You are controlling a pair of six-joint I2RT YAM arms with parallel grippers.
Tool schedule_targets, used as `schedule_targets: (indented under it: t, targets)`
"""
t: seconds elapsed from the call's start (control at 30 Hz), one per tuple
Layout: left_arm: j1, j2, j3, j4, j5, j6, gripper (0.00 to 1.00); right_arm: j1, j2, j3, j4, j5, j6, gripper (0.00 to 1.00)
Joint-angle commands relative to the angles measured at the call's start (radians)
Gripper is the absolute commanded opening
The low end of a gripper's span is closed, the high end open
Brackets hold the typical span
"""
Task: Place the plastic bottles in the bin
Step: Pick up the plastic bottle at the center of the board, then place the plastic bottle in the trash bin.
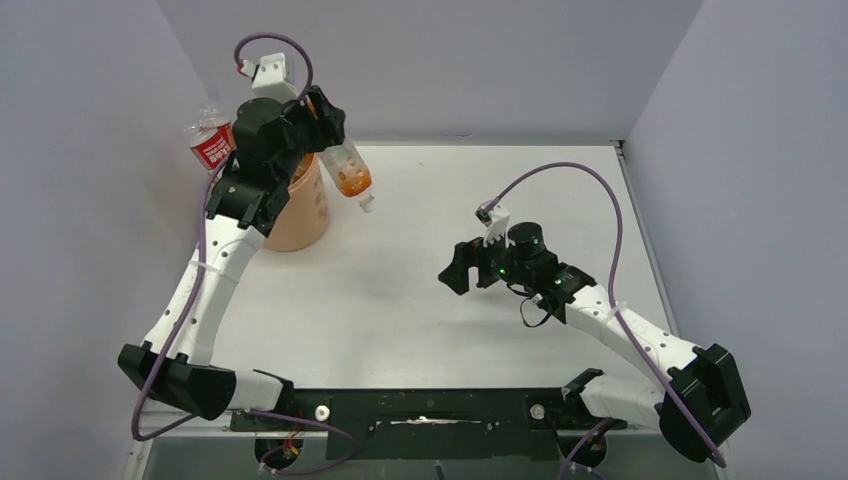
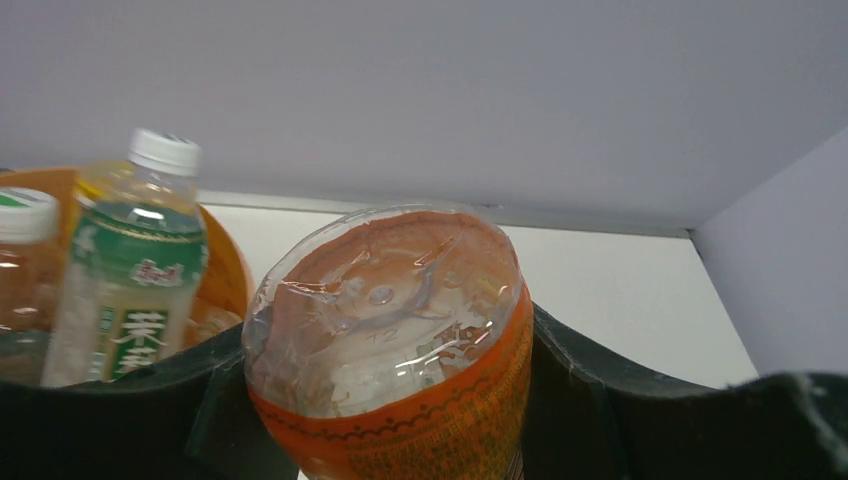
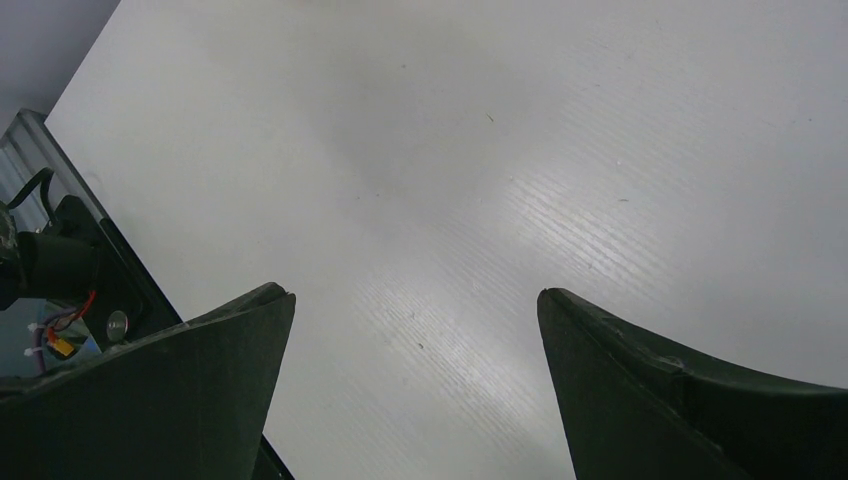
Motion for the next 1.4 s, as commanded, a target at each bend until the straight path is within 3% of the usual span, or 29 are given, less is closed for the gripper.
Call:
schedule_targets:
  t: [0.0, 0.47, 0.97, 1.37]
  targets:
    - [0.031, -0.059, 0.101, 0.028, -0.138, 0.166, 0.46, -0.004, -0.036, -0.016, 0.077, -0.005, 0.023, 0.98]
    - [0.093, -0.128, -0.062, 0.361, -0.468, 0.474, 0.46, -0.002, -0.018, -0.022, 0.073, -0.027, 0.021, 0.98]
    - [0.256, -0.030, -0.134, 0.563, -0.489, 0.513, 0.46, -0.002, 0.014, -0.017, 0.045, -0.043, 0.006, 0.98]
    - [0.270, 0.000, -0.251, 0.666, -0.491, 0.545, 0.46, -0.002, 0.058, -0.036, 0.081, -0.055, 0.010, 0.98]
